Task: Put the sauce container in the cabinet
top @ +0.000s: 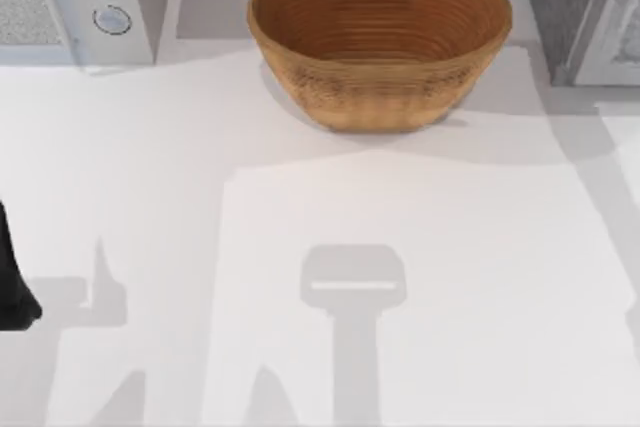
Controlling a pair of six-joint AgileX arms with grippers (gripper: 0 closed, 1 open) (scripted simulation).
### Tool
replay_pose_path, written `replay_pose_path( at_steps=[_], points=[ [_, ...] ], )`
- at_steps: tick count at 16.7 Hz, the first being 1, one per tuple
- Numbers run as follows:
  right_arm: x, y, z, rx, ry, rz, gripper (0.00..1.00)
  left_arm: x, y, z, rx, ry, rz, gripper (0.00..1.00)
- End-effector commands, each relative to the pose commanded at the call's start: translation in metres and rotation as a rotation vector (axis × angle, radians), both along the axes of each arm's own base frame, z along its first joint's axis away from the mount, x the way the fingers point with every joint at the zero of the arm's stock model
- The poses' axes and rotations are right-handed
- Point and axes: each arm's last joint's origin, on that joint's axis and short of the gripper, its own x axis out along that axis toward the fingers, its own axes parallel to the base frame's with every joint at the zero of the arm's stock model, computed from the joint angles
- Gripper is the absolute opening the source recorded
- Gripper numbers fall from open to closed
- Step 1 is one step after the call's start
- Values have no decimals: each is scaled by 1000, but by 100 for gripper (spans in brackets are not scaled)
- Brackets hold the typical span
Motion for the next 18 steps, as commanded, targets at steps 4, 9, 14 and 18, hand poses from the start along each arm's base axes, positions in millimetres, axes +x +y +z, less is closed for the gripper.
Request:
replay_pose_path(
  at_steps=[4,9,14,18],
  points=[
    [61,3,-15,3,17,2,0,0,0,0,0,0,0,100],
    [93,-3,-20,9,-10,6,0,0,0,0,0,0,0,100],
    [93,-3,-20,9,-10,6,15,0,0,0,0,0,0,100],
    [93,-3,-20,9,-10,6,45,0,0,0,0,0,0,100]
  ],
)
